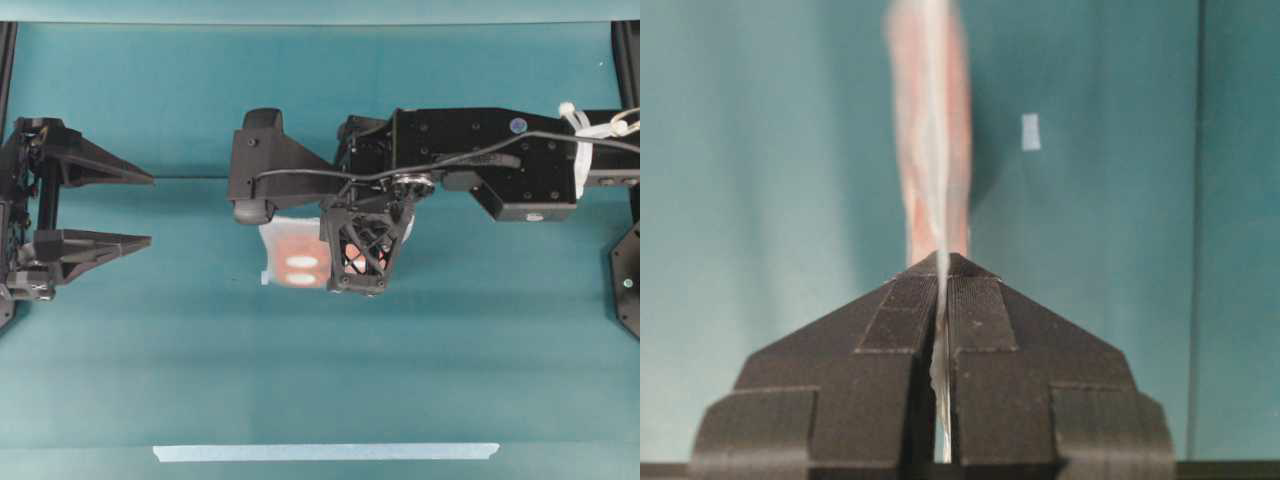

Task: Hand over the clear zip bag and make it stand upright.
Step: 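Open the left gripper and move it toward the hanging bag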

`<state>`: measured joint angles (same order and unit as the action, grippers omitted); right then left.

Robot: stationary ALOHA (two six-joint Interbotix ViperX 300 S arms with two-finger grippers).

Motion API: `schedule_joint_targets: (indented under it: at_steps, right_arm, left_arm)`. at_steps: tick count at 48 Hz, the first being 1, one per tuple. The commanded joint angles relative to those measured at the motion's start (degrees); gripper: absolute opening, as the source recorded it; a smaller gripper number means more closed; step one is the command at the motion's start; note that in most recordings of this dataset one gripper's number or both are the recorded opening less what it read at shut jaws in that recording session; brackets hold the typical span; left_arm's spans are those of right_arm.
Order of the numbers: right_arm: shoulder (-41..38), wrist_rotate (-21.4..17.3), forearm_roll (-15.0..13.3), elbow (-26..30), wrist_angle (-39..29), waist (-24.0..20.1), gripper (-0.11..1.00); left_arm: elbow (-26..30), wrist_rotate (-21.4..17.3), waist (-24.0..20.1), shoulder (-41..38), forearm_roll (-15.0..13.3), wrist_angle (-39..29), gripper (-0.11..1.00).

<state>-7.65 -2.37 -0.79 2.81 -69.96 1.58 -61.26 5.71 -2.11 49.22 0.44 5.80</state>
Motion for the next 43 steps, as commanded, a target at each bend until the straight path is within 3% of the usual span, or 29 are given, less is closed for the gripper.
schedule_joint_targets:
  at_steps: [1,31,43]
  right_arm:
    - [0.8,0.6,-0.1,0.4,0.4,-0.2,0.00]
    - [0.9,0.7,-0.5,-0.7,1.8,-0.7,0.00]
    - [0.9,0.2,-0.5,-1.6,3.0,-1.4,0.00]
  left_arm:
    - [0.8,0.0,-0.1,-0.2,0.0,0.4,0.89]
    - [-0.1,0.2,-0.1,-0.8,0.0,0.2,0.89]
    - [-1.5,3.7,-0.1,-4.6,0.1,0.8,0.89]
